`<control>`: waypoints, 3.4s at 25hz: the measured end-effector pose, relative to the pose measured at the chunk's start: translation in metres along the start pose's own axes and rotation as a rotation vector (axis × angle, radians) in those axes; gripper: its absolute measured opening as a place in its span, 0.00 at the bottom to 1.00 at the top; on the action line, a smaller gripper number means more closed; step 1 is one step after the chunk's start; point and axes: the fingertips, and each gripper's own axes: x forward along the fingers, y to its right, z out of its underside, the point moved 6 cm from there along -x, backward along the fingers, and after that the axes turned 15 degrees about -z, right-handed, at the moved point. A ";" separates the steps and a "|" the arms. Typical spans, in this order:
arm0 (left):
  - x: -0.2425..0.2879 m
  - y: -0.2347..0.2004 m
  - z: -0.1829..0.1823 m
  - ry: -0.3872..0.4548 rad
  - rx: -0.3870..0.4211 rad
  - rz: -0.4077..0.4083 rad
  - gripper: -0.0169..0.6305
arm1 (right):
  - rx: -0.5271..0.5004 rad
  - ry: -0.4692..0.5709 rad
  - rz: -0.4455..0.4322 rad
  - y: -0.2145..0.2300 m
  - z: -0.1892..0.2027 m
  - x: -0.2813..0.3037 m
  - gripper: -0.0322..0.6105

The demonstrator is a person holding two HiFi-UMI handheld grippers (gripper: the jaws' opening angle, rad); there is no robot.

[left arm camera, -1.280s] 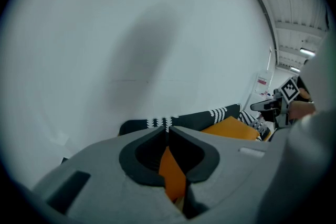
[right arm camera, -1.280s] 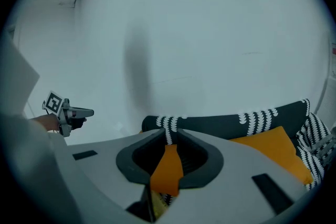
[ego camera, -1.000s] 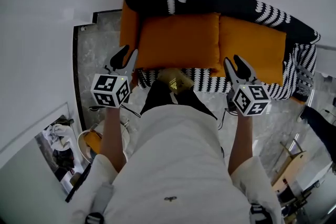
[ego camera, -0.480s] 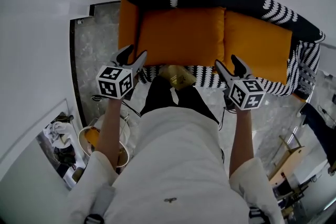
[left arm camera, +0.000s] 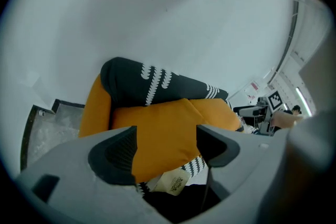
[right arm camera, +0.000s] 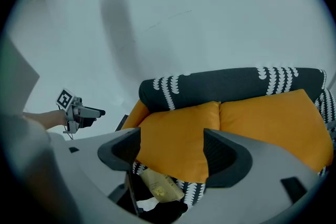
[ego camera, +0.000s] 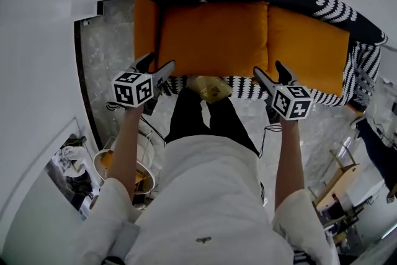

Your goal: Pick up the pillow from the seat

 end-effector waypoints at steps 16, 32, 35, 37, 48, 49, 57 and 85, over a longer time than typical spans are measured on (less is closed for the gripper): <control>0.079 -0.042 0.027 -0.139 -0.082 0.029 0.70 | 0.096 -0.128 0.047 0.063 0.036 0.059 0.64; 0.154 -0.074 0.065 -0.277 -0.106 -0.009 0.78 | 0.090 -0.240 0.032 0.093 0.051 0.094 0.70; 0.169 -0.081 0.075 -0.301 -0.110 -0.027 0.79 | 0.099 -0.271 0.019 0.098 0.058 0.099 0.72; 0.178 -0.082 0.079 -0.312 -0.118 -0.031 0.79 | 0.111 -0.286 0.020 0.103 0.062 0.099 0.73; 0.195 -0.092 0.099 -0.387 -0.161 -0.027 0.89 | 0.163 -0.309 -0.009 0.108 0.075 0.112 0.74; 0.196 -0.094 0.101 -0.396 -0.170 -0.022 0.89 | 0.165 -0.313 -0.009 0.109 0.075 0.113 0.74; 0.207 -0.092 0.109 -0.432 -0.181 0.010 0.88 | 0.162 -0.370 0.020 0.116 0.079 0.123 0.74; 0.202 -0.080 0.091 -0.467 -0.123 0.015 0.22 | 0.075 -0.457 0.087 0.102 0.068 0.137 0.26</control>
